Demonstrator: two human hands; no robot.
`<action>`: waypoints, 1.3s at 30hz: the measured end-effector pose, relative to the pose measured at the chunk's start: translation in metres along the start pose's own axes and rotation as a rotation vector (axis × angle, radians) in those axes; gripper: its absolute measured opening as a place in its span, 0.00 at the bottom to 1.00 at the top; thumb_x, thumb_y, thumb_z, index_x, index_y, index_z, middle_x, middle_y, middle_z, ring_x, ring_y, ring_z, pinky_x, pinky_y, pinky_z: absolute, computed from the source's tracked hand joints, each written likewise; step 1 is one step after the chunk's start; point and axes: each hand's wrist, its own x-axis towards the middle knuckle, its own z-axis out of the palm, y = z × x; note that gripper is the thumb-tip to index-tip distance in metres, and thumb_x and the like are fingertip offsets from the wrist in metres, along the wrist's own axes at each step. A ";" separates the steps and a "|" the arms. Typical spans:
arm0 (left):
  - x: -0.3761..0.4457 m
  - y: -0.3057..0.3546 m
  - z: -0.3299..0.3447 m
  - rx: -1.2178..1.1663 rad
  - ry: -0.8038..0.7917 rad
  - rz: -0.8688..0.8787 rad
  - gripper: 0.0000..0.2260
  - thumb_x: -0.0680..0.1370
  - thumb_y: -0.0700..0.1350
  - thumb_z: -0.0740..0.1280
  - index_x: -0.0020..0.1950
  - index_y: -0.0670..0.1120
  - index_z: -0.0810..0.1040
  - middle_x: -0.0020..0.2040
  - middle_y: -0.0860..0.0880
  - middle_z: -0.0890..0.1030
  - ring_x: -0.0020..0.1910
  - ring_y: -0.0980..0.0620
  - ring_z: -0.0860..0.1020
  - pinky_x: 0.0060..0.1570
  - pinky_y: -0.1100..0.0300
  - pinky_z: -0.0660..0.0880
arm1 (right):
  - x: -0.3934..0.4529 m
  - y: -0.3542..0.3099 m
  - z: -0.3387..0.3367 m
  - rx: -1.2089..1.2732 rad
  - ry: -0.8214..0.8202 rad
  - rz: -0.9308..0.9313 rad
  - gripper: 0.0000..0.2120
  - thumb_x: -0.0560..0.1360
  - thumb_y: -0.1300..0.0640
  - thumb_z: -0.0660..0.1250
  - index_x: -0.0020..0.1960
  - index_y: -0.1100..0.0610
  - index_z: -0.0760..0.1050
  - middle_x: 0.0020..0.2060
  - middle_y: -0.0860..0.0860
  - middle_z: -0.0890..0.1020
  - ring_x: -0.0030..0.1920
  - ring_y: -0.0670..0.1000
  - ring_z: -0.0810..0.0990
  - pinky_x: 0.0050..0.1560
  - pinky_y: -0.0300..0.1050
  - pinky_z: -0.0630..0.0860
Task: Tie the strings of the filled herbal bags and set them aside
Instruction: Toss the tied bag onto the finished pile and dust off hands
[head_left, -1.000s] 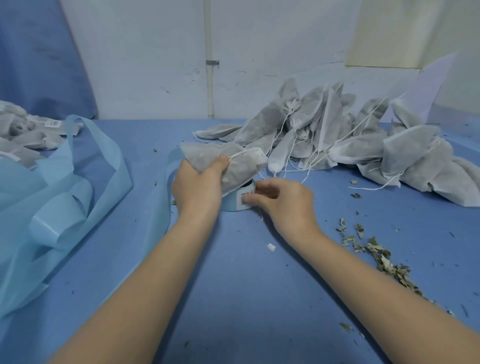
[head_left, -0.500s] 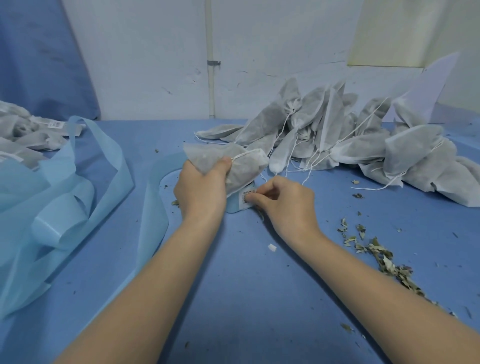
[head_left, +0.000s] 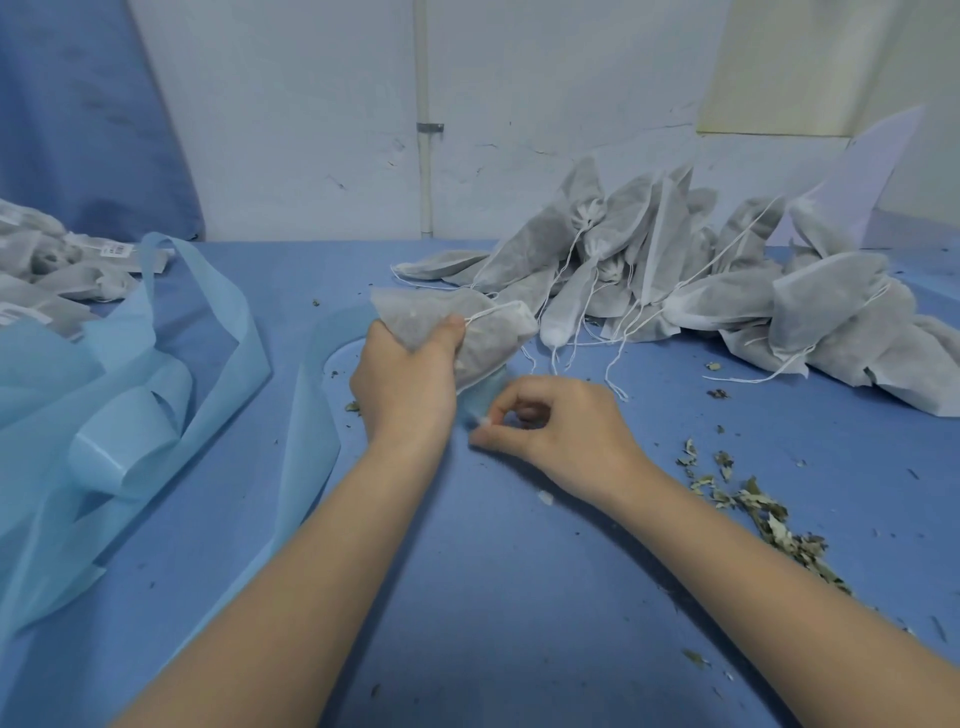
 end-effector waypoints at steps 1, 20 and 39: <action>0.000 0.000 0.000 -0.006 -0.001 -0.001 0.13 0.72 0.52 0.71 0.52 0.47 0.77 0.48 0.52 0.80 0.51 0.49 0.77 0.48 0.59 0.69 | -0.001 -0.002 -0.001 -0.014 -0.055 -0.030 0.09 0.65 0.50 0.79 0.35 0.47 0.79 0.35 0.46 0.77 0.35 0.42 0.74 0.38 0.34 0.68; -0.004 0.012 -0.009 -0.117 -0.447 0.153 0.15 0.64 0.46 0.75 0.49 0.48 0.80 0.46 0.53 0.84 0.46 0.54 0.81 0.46 0.60 0.76 | 0.006 -0.018 -0.051 -0.023 0.203 -0.266 0.09 0.66 0.52 0.77 0.37 0.47 0.76 0.65 0.43 0.70 0.60 0.47 0.67 0.60 0.26 0.59; -0.011 0.009 -0.006 -0.139 -0.619 0.158 0.24 0.58 0.39 0.77 0.52 0.45 0.78 0.45 0.52 0.85 0.45 0.55 0.83 0.43 0.63 0.79 | 0.008 -0.014 -0.050 0.551 0.137 -0.072 0.09 0.67 0.49 0.73 0.45 0.49 0.78 0.38 0.44 0.84 0.40 0.41 0.81 0.41 0.34 0.75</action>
